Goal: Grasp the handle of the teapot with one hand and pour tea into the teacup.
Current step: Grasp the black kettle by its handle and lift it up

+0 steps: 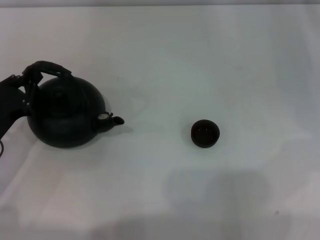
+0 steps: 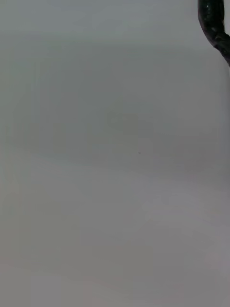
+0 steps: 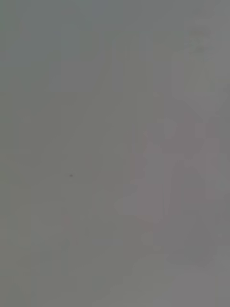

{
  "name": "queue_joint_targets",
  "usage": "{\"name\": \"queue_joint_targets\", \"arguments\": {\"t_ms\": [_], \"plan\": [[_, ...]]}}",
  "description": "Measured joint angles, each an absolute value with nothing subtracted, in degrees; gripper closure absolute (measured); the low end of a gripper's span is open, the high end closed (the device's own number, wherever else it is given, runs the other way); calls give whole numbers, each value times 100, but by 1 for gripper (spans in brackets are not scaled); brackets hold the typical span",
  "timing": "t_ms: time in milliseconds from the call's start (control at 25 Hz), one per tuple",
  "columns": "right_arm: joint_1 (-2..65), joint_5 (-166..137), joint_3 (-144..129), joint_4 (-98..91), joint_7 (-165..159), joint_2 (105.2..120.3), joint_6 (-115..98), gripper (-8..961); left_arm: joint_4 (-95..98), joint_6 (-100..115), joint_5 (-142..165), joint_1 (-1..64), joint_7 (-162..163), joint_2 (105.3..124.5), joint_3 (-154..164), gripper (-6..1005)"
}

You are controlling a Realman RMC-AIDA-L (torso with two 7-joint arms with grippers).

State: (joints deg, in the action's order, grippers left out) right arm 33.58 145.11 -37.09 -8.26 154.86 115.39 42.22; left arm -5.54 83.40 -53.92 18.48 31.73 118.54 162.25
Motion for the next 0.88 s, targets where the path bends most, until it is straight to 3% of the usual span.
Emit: {"name": "queue_joint_targets", "arguments": {"t_ms": [880], "plan": [[3383, 14511, -3708, -826, 15486, 11545, 4219, 115, -562, 8232, -5355, 3052, 2566, 11879, 16281, 892]]}}
